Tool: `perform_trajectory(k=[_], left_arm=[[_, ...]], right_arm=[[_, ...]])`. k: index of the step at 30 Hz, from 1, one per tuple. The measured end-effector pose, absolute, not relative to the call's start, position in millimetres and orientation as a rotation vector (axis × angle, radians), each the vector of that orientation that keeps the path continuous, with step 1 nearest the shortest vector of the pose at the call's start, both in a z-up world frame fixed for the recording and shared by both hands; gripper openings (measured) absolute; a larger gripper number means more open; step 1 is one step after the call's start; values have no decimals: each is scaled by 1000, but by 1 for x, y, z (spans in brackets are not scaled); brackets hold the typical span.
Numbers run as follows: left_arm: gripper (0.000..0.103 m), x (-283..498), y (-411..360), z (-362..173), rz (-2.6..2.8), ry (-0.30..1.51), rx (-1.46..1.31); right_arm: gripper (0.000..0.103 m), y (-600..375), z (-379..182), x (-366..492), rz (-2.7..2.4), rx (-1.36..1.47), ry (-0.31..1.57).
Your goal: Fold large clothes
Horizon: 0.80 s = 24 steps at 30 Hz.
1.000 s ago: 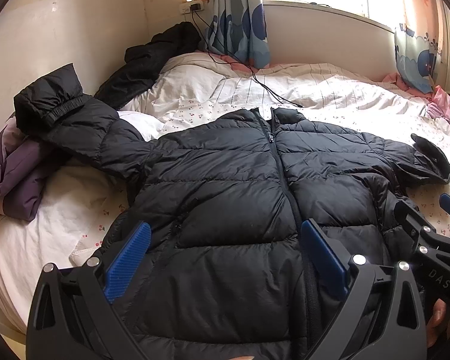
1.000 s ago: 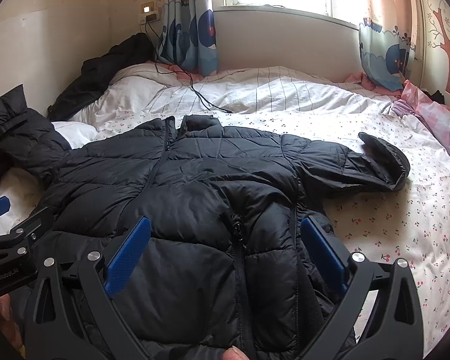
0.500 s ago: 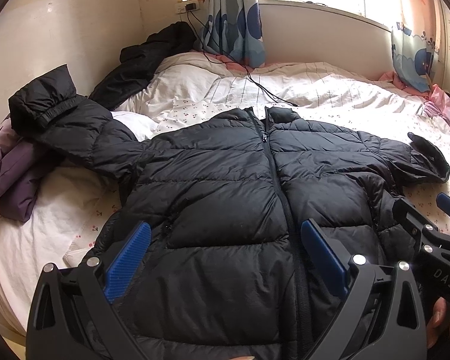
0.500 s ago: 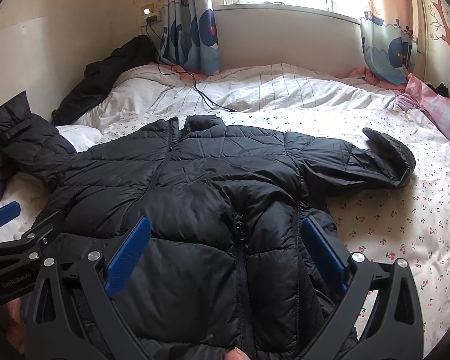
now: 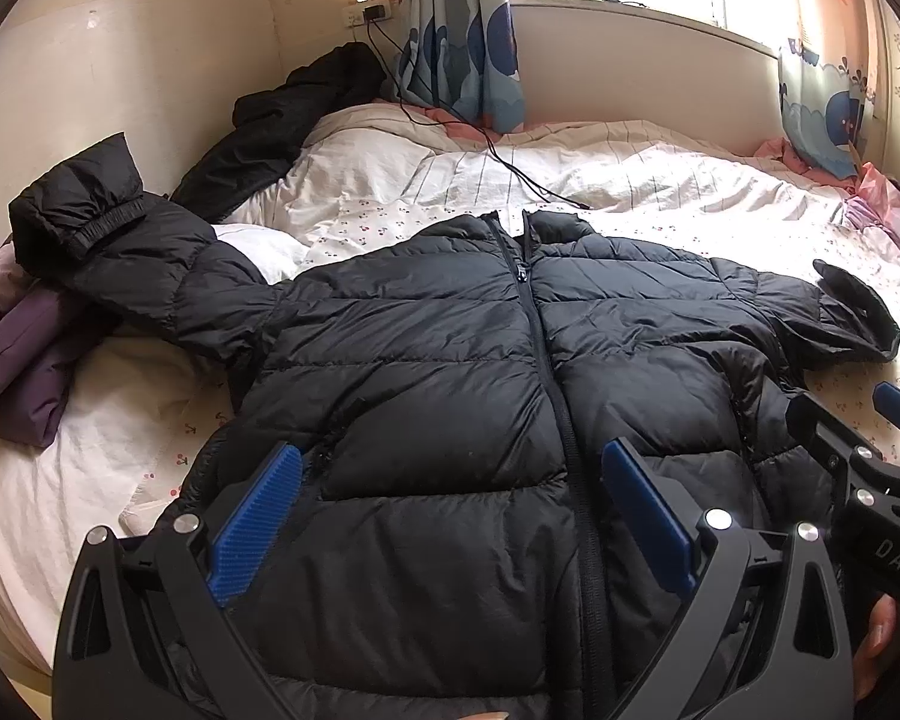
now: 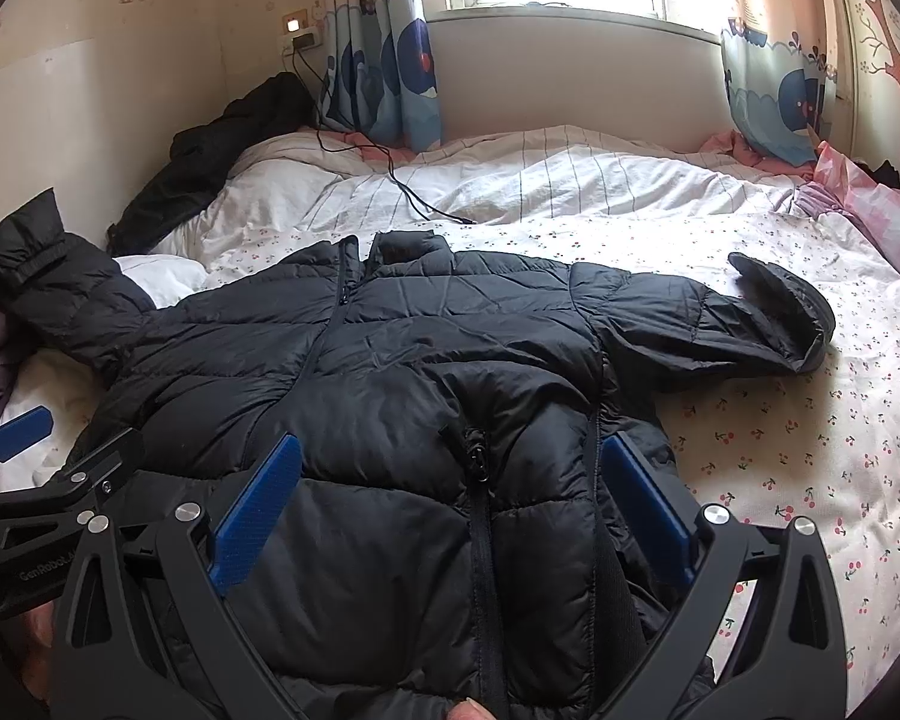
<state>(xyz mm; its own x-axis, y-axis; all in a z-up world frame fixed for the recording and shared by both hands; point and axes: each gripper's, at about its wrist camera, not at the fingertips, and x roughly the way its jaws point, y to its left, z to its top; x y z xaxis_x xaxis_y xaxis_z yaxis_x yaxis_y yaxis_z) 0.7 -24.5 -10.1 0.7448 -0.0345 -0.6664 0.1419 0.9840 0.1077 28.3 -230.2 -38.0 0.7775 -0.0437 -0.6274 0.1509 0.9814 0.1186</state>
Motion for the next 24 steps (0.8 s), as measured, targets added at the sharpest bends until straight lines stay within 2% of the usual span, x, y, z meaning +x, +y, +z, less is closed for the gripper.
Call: perform_trajectory(k=[24], left_arm=[[96,8,-26,-15,-102,740,160]], right_arm=[[97,-231,-40,30,-101,172,682]])
